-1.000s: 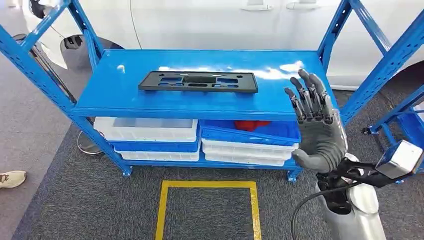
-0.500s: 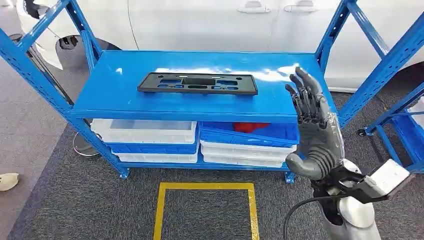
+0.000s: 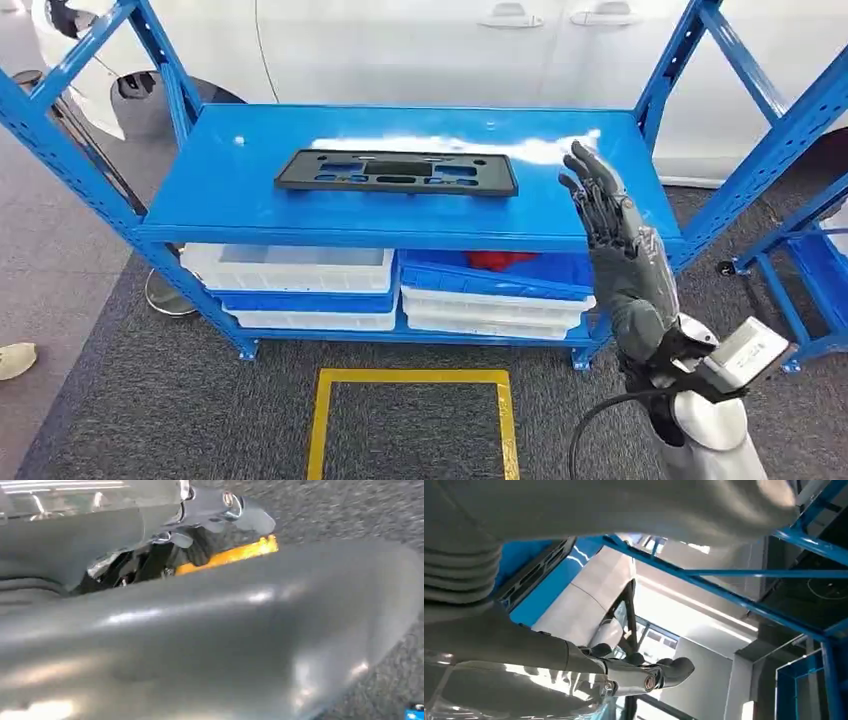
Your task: Take the parts from the cabinet and place them on the table.
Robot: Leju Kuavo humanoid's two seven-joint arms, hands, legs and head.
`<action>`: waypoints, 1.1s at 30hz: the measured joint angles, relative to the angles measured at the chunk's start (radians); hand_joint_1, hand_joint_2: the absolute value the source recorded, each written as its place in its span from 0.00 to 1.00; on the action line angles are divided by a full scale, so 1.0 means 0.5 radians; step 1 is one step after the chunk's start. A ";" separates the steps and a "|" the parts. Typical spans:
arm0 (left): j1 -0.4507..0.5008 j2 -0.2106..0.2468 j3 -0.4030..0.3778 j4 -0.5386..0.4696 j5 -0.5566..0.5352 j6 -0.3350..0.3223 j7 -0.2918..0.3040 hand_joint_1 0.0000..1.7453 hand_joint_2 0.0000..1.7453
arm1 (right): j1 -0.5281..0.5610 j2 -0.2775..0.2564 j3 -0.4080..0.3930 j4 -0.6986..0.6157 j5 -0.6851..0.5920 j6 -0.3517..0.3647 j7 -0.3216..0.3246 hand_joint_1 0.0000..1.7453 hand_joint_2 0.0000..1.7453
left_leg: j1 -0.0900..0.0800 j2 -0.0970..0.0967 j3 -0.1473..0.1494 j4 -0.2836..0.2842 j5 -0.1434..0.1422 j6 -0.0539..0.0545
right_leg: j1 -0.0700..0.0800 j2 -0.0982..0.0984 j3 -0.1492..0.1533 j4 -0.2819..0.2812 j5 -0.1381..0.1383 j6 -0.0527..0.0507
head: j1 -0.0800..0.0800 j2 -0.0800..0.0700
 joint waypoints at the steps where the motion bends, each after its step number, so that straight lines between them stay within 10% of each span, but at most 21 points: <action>1: -0.003 -0.001 0.001 0.000 0.000 -0.002 0.000 0.00 0.00 | -0.002 0.000 0.005 0.002 0.000 0.001 0.002 0.00 0.00 | 0.008 -0.002 0.007 0.016 -0.015 -0.008 | -0.018 -0.004 0.035 -0.027 0.003 -0.009 | 0.001 0.000; 5: 0.000 -0.001 0.001 0.002 0.000 -0.012 -0.008 0.00 0.00 | -0.018 -0.002 0.025 0.025 -0.004 0.036 0.050 0.00 0.00 | 0.018 -0.005 -0.298 0.567 -0.228 -0.034 | -0.015 -0.006 0.080 -0.033 -0.035 -0.035 | -0.034 0.000; 7: 0.004 -0.002 0.001 0.005 0.001 -0.013 -0.011 0.00 0.00 | -0.016 -0.002 0.034 0.042 -0.005 0.042 0.072 0.00 0.00 | 0.021 -0.005 -0.386 0.641 -0.175 -0.041 | -0.016 -0.001 0.107 -0.033 -0.059 -0.031 | -0.037 0.000; 10: 0.009 0.003 0.001 0.008 0.001 -0.018 -0.011 0.00 0.00 | -0.023 -0.021 0.053 0.070 -0.030 0.147 0.149 0.00 0.00 | 0.031 -0.003 -0.220 0.169 0.170 -0.035 | -0.017 0.003 0.187 -0.032 -0.116 -0.012 | -0.040 0.000; 16: 0.004 0.004 0.000 0.015 0.000 -0.022 -0.005 0.00 0.00 | -0.027 -0.040 0.052 0.143 -0.156 0.275 0.163 0.00 0.00 | 0.021 -0.012 -0.125 0.021 0.110 0.048 | -0.012 0.001 0.197 -0.008 -0.148 0.055 | -0.044 0.001; 19: 0.001 0.003 0.000 0.018 0.001 -0.021 -0.002 0.00 0.00 | -0.028 -0.053 0.046 0.202 -0.217 0.351 0.178 0.00 0.00 | 0.015 -0.010 -0.083 0.009 0.083 0.084 | -0.015 -0.002 -0.007 0.364 -0.260 0.070 | -0.036 0.000; 20: 0.000 0.003 0.000 0.021 0.001 -0.021 -0.002 0.00 0.00 | -0.019 -0.057 0.046 0.225 -0.210 0.349 0.182 0.00 1.00 | 0.012 -0.011 -0.073 0.009 0.071 0.089 | -0.016 -0.002 -0.123 0.525 -0.324 0.076 | -0.037 0.000; 21: 0.001 0.003 0.000 0.023 0.000 -0.020 -0.002 0.00 0.00 | -0.008 -0.059 0.045 0.239 -0.157 0.310 0.174 0.00 1.00 | 0.009 -0.013 -0.061 0.010 0.058 0.091 | -0.015 -0.002 -0.204 0.619 -0.347 0.077 | -0.037 0.000; 23: 0.005 0.003 0.000 0.025 0.001 -0.015 -0.002 0.00 0.00 | 0.013 -0.059 0.041 0.253 0.013 0.184 0.136 0.00 1.00 | 0.003 -0.020 -0.020 0.010 0.029 0.088 | -0.014 -0.002 -0.238 0.541 -0.229 0.071 | -0.037 0.000; 27: 0.005 -0.008 0.000 0.030 0.001 -0.011 -0.005 0.00 0.00 | 0.013 -0.053 0.059 0.278 0.342 -0.064 0.120 0.00 1.00 | -0.004 -0.022 0.040 0.002 -0.027 0.077 | 0.008 -0.006 -0.094 0.042 0.125 0.009 | -0.016 0.000; 28: 0.002 -0.017 0.000 0.033 0.000 -0.009 -0.005 0.00 0.00 | 0.012 -0.046 0.076 0.295 0.465 -0.160 0.122 0.00 1.00 | -0.009 -0.022 0.058 0.008 -0.035 0.065 | 0.023 -0.010 -0.099 0.052 0.046 0.004 | -0.019 0.000; 33: -0.009 -0.019 -0.001 0.034 0.001 -0.011 -0.014 0.00 0.00 | 0.035 0.008 0.228 0.361 1.080 -0.659 0.130 0.00 1.00 | -0.007 -0.022 0.062 0.090 -0.052 0.017 | 0.001 0.001 -0.003 -0.046 0.061 -0.032 | -0.011 0.000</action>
